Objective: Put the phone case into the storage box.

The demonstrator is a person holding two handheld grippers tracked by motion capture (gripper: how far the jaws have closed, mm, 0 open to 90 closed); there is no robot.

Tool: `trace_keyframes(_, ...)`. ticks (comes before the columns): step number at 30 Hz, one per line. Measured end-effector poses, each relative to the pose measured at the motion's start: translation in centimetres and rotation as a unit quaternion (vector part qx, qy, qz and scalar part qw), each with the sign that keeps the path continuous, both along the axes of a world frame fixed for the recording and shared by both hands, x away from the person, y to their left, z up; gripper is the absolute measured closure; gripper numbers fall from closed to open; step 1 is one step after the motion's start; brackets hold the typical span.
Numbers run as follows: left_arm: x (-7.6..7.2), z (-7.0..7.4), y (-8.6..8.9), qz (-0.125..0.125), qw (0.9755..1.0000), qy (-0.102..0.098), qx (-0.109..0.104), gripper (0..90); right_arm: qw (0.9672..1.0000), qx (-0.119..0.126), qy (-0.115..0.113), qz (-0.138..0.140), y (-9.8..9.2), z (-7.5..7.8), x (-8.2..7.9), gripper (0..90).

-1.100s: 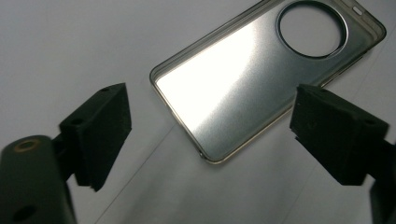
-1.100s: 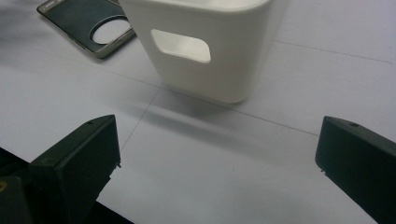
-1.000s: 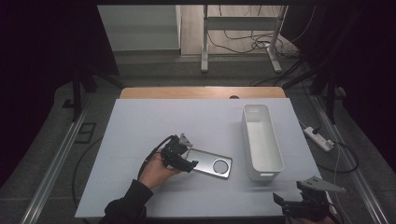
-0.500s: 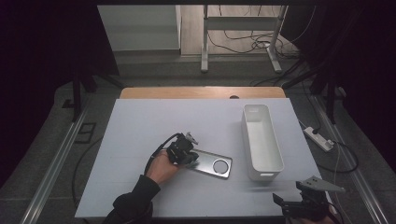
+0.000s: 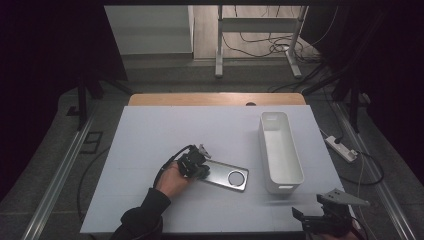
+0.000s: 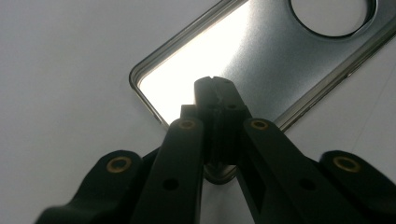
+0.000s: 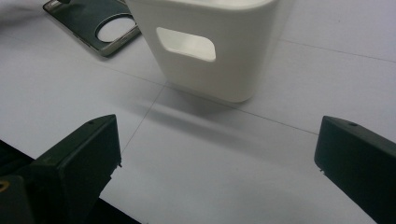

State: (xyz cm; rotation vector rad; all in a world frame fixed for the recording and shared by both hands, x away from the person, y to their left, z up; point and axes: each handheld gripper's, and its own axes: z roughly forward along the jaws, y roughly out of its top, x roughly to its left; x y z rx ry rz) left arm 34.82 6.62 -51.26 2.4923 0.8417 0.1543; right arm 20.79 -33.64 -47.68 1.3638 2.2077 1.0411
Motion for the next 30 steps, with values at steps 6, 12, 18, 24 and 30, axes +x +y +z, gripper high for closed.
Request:
trace_keyframes(6,-0.6,-0.2,0.1,-0.007,1.0,0.006,-0.004,88.9,1.0,0.0,0.0,0.001,0.0,0.0,0.0,0.8)
trace_keyframes(12,-1.4,-0.2,0.2,-0.003,1.0,0.006,-0.006,88.9,1.0,-0.002,0.0,0.001,0.0,0.0,0.0,0.9)
trace_keyframes(18,-2.3,-0.3,0.1,0.002,1.0,0.005,-0.008,88.9,1.0,-0.003,0.0,0.001,0.1,0.0,0.0,1.0)
trace_keyframes(24,-3.6,-0.3,-0.4,-0.001,0.9996,0.015,-0.023,88.9,1.0,-0.003,0.0,0.001,0.1,0.0,0.0,1.0)
trace_keyframes(30,-4.4,-0.3,-0.7,-0.011,0.9995,0.022,-0.021,88.9,1.0,-0.004,0.0,0.001,0.1,0.0,0.0,1.3)
